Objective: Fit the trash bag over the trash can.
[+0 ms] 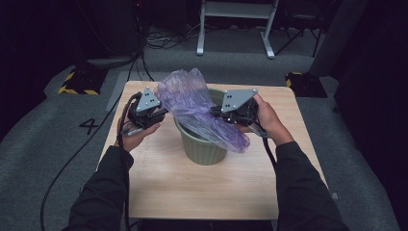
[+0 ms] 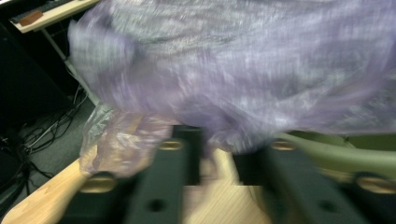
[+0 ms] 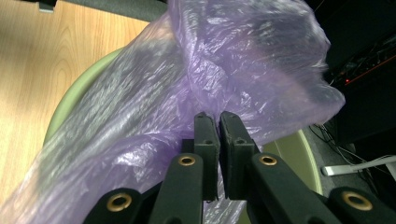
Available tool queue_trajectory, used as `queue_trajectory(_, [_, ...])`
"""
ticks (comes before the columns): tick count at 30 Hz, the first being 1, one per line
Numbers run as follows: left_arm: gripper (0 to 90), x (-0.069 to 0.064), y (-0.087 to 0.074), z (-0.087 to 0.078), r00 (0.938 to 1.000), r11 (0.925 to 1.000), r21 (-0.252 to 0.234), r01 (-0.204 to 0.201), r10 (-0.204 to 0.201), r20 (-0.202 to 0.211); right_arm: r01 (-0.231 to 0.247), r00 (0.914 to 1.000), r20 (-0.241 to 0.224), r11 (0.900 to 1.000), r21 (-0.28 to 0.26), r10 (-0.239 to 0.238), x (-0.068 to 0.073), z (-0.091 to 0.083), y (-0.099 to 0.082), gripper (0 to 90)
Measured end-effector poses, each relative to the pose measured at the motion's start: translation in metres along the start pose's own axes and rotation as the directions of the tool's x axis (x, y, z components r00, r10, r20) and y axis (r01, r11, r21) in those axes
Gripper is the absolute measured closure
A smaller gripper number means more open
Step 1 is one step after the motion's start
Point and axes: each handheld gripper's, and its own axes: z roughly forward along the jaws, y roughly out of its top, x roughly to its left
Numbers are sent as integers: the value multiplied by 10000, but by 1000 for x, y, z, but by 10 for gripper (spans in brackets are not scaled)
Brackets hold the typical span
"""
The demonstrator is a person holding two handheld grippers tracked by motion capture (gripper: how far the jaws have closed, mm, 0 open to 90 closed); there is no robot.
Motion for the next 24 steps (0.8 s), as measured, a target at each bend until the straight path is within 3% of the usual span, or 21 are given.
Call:
queue_trajectory(1, [873, 0, 0, 0, 10000, 10000, -22, -44, 44, -52, -47, 10000, 24, 10000, -65, 47, 0, 0, 0, 862])
queue_trajectory(4, [895, 1, -1, 0, 10000, 10000, 40, -43, 44, -73, -190, 9997, 179, 9996, -231, 194, -1, -2, -1, 800])
queue_trajectory(7, [896, 3, -3, -1, 9999, 10000, -16, 55, -55, -139, -602, 9961, 627, 9978, -275, 618, -4, -4, -4, 638])
queue_trajectory(9, [896, 4, -7, -2, 9998, 9999, -49, 104, -104, -152, -1204, 9882, 904, 9920, -384, 1234, -9, -5, -7, 507])
queue_trajectory(11, [897, 4, -10, -2, 9998, 9999, -66, 154, -155, -147, -1872, 9761, 1023, 9810, -503, 1915, -13, -6, -10, 473])
queue_trajectory(15, [897, 1, -13, 0, 9995, 9999, 151, 37, -33, -318, -2469, 9627, 1069, 9686, -280, 2485, -13, -5, -13, 330])
queue_trajectory(17, [897, 0, -14, 1, 9993, 9998, 191, 34, -27, -374, -2739, 9564, 983, 9614, -253, 2750, -10, -6, -14, 310])
queue_trajectory(19, [898, 1, -15, 1, 9991, 9997, 243, -16, 26, -431, -2690, 9603, 680, 9627, -291, 2704, -6, -9, -13, 310])
queue_trajectory(24, [897, 4, -17, 0, 9981, 9995, 285, 95, -78, -606, -2807, 9572, 562, 9580, -589, 2840, -1, -20, -10, 252])
